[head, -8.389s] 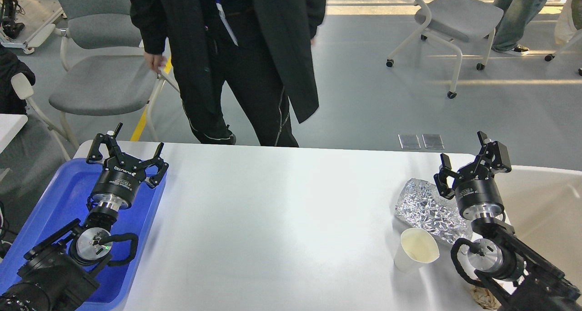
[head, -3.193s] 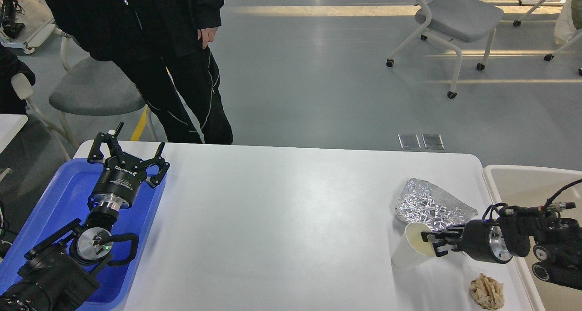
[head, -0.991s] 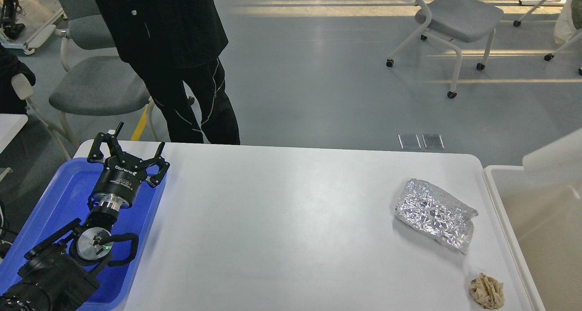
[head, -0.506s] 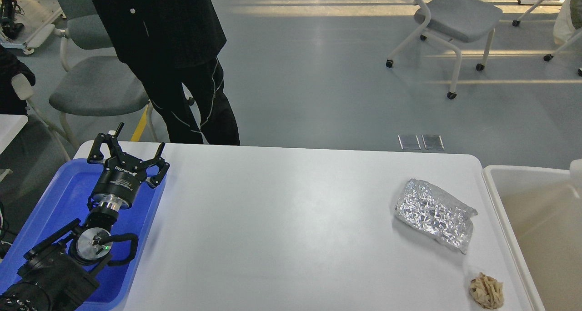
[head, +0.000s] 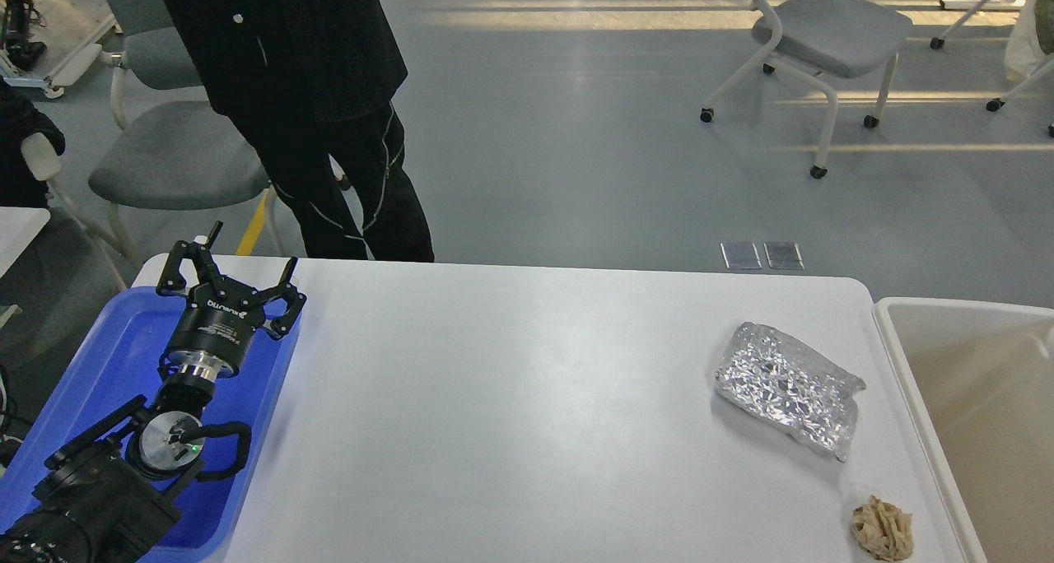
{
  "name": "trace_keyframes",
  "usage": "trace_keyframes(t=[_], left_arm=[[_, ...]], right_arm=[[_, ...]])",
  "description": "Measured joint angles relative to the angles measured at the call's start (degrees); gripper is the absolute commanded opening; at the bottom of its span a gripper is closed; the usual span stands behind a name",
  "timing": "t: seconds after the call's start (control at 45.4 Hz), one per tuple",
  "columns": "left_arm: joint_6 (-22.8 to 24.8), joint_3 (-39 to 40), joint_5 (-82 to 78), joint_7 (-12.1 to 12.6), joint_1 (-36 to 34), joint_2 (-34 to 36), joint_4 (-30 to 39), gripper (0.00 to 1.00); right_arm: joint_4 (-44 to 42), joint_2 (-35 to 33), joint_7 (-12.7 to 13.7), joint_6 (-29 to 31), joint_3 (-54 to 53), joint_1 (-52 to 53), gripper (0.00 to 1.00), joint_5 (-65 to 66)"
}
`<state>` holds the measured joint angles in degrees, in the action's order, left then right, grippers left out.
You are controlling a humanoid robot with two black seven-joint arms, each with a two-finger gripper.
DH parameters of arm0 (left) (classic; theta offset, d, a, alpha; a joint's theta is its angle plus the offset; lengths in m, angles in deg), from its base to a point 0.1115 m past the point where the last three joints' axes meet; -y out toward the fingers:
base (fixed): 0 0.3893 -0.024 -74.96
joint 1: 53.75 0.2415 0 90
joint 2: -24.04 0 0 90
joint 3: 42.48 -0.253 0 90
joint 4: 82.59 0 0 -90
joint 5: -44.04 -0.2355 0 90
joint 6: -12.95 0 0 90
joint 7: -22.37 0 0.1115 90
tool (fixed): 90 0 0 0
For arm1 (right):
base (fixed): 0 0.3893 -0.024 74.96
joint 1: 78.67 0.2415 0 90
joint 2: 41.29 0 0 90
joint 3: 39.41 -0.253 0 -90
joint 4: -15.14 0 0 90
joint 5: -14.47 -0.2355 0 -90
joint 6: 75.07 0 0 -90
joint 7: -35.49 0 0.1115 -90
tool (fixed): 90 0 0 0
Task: Tidy desktop
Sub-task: 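Release the cup inside the bin with the right gripper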
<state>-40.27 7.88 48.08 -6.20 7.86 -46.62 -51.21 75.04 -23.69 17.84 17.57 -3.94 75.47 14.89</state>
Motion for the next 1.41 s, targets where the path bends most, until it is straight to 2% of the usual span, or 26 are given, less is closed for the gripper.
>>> trace_keyframes(t=[0.264, 0.484, 0.991, 1.277, 1.365, 1.409], left_arm=[[0.0, 0.0, 0.0, 0.0, 0.0, 0.0, 0.0, 1.0], [0.0, 0.0, 0.0, 0.0, 0.0, 0.0, 0.0, 1.0], [0.0, 0.0, 0.0, 0.0, 0.0, 0.0, 0.0, 1.0], [0.0, 0.0, 0.0, 0.0, 0.0, 0.0, 0.0, 1.0], [0.0, 0.0, 0.0, 0.0, 0.0, 0.0, 0.0, 1.0], [0.0, 0.0, 0.0, 0.0, 0.0, 0.0, 0.0, 1.0]], right_arm=[[-12.8, 8.8, -0.3, 0.1, -19.2, -19.5, 0.0, -4.7], [-22.8, 16.4, -0.4, 0.5, -31.9, -29.7, 0.0, -5.7], [-45.9, 33.7, 0.7, 0.9, -39.0, -37.9, 0.0, -6.6], [-53.5, 40.4, 1.5, 0.3, -39.6, -39.1, 0.02, -6.5], [-54.4, 41.1, 1.7, 0.2, -39.6, -39.2, 0.12, -6.5], [-55.0, 41.5, 1.8, 0.1, -39.7, -39.3, 0.3, -6.5]])
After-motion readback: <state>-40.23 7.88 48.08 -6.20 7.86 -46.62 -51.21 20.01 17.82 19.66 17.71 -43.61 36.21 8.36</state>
